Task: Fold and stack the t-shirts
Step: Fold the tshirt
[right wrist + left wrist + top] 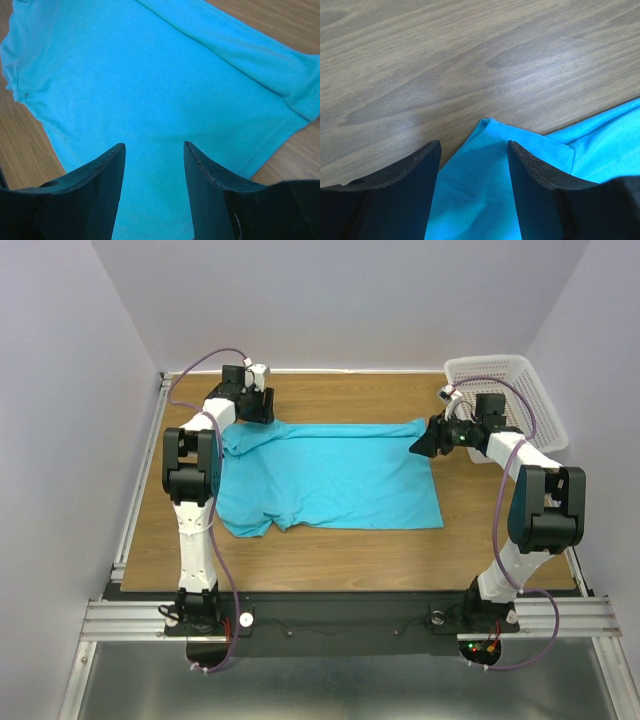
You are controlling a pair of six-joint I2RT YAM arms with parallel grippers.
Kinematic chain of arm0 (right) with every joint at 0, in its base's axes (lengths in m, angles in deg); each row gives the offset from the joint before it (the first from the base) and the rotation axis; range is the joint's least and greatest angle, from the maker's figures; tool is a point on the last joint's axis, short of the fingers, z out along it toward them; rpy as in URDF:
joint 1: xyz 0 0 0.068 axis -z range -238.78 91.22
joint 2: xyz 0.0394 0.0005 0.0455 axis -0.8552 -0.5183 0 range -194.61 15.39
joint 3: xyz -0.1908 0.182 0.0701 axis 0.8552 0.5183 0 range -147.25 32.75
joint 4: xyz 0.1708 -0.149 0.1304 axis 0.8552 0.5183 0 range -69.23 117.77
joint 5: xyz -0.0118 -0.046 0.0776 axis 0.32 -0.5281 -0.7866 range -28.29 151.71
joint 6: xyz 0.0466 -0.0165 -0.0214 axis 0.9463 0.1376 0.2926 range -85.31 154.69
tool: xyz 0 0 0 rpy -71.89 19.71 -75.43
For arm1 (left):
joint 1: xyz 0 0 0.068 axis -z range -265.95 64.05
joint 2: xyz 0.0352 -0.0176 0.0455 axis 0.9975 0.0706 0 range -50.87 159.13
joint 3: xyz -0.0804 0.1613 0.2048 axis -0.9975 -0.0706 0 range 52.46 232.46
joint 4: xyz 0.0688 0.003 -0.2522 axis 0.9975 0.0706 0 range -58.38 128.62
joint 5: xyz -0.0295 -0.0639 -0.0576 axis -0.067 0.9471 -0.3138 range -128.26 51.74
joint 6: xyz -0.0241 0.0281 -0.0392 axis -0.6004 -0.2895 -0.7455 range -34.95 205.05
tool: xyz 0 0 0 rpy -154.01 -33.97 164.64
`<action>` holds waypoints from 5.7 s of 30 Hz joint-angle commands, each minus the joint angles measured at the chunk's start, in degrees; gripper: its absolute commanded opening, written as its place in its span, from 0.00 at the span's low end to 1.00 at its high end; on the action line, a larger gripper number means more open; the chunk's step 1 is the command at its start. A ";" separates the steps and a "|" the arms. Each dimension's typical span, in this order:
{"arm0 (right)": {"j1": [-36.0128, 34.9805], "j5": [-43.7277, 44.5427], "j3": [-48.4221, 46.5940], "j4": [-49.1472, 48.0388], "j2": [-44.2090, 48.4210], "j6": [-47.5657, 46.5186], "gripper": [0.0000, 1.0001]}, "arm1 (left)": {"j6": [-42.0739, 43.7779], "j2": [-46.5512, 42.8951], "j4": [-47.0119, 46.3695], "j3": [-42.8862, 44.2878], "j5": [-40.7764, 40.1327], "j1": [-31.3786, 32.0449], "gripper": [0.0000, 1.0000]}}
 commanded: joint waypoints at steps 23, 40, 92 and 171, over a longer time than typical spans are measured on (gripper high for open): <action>1.42 -1.68 -0.39 -0.71 -0.12 0.18 0.56 | 2.34 -0.85 2.83 6.36 7.34 -0.49 0.00; 2.47 -2.03 -0.21 -0.71 0.49 0.27 0.56 | 1.99 -17.00 -4.81 -10.31 9.97 -0.66 0.00; 3.35 1.04 -0.39 -0.36 -1.09 -0.61 0.56 | -1.79 -31.17 -5.08 -38.73 4.53 2.68 0.00; -2.36 28.55 -27.46 7.12 -17.88 -2.45 0.04 | -0.74 -28.18 -3.58 -37.93 2.95 2.76 0.00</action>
